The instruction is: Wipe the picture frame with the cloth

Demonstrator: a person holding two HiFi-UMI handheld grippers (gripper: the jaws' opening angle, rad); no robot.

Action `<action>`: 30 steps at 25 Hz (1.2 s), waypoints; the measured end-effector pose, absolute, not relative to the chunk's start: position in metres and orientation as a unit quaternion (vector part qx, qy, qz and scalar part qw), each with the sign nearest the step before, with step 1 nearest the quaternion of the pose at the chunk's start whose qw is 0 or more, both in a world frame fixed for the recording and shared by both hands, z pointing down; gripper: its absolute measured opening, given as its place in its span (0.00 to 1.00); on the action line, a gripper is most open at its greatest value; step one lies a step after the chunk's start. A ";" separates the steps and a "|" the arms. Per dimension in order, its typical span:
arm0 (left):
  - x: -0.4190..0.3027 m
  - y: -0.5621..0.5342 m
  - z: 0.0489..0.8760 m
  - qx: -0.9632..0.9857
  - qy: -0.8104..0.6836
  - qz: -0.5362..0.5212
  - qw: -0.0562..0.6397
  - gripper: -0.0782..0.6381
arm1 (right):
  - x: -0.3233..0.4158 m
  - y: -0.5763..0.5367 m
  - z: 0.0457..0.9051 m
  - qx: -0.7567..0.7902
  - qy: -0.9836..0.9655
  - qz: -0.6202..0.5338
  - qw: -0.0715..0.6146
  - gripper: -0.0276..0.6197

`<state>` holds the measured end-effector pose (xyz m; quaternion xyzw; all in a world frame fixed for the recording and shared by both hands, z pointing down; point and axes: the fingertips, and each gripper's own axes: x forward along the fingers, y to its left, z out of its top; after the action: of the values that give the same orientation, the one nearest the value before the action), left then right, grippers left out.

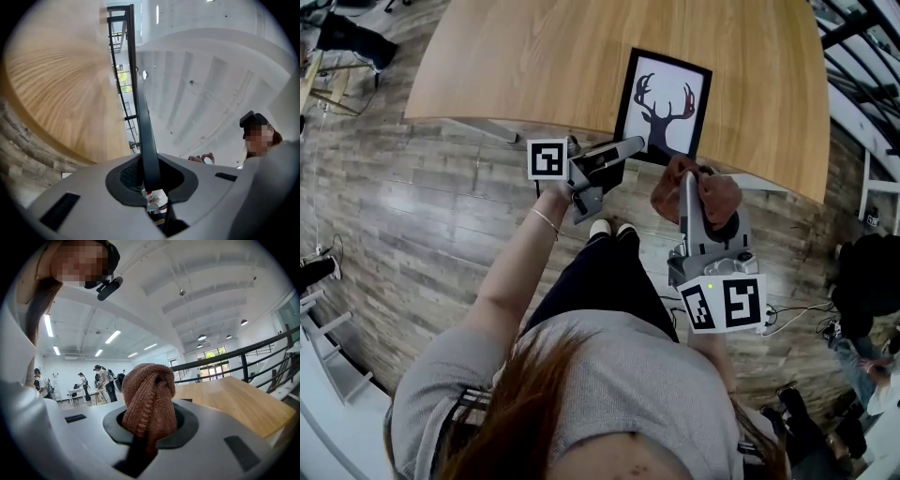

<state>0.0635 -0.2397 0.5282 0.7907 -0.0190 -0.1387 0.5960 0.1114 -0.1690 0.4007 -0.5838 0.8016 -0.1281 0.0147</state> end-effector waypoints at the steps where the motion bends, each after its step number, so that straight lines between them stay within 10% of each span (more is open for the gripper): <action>1: 0.065 -0.240 0.513 0.795 -0.013 -0.151 0.587 0.18 | 0.114 -0.168 0.392 -0.586 0.801 -0.121 0.019 0.16; 15: 0.065 -0.232 0.271 0.897 0.051 -0.245 0.364 0.18 | 0.106 -0.140 0.236 -0.572 0.810 0.041 0.121 0.16; 30: 0.063 -0.174 0.227 0.937 0.071 -0.226 0.257 0.18 | 0.093 -0.093 0.110 -0.505 0.828 0.179 0.167 0.16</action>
<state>0.0627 -0.1739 0.2270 0.9369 0.0714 -0.2263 0.2567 0.0928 -0.0928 0.1096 -0.5049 0.8277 0.1789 0.1672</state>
